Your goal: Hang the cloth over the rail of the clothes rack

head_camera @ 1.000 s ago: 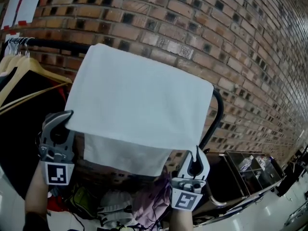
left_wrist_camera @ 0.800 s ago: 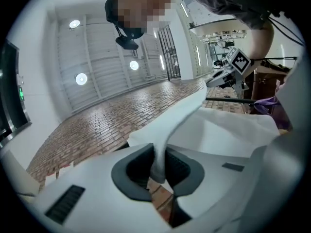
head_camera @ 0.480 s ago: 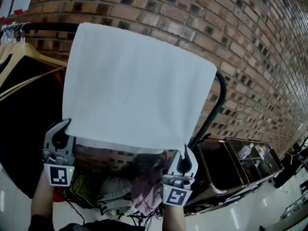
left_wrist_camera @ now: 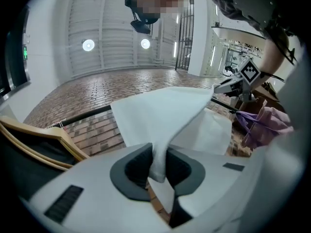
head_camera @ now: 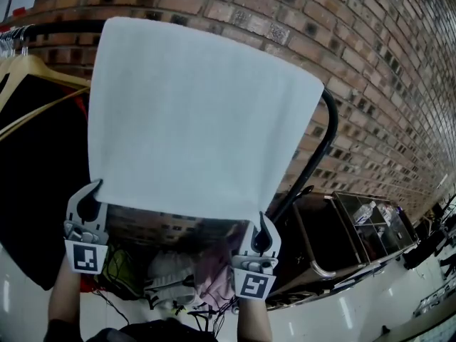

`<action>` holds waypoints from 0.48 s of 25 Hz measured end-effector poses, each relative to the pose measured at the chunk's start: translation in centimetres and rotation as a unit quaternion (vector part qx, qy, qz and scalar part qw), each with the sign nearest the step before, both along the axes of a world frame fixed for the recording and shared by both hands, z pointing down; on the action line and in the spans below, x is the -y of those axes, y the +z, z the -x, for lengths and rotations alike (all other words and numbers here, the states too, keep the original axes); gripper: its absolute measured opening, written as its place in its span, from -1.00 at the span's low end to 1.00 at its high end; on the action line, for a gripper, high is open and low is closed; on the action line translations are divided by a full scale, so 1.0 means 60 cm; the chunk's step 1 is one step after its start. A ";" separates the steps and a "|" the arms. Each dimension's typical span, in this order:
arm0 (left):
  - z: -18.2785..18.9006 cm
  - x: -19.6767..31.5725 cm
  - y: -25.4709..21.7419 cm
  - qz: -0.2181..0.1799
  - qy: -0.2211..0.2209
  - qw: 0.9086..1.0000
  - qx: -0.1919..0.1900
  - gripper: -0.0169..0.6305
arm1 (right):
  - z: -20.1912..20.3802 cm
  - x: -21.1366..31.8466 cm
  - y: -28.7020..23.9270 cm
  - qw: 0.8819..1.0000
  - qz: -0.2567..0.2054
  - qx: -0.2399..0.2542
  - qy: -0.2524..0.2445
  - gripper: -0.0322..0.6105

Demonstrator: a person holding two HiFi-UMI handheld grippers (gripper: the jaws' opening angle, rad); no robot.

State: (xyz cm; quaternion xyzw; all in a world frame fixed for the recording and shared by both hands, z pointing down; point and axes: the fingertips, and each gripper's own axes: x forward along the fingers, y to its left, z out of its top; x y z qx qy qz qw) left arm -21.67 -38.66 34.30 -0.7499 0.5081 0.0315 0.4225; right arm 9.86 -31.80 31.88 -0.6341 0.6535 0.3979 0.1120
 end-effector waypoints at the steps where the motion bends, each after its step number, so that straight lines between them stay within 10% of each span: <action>1: 0.000 0.001 0.005 0.002 -0.001 1.000 0.001 -0.72 | 0.000 0.003 0.007 1.000 0.004 0.000 0.000 -0.82; 8: 0.006 0.016 0.046 0.069 0.012 0.997 -0.032 -0.57 | 0.004 0.009 0.031 0.999 0.021 0.013 -0.026 -0.80; 12: 0.000 0.011 0.049 0.076 0.035 0.996 -0.018 -0.15 | 0.002 0.015 0.036 0.999 0.034 0.018 -0.035 -0.73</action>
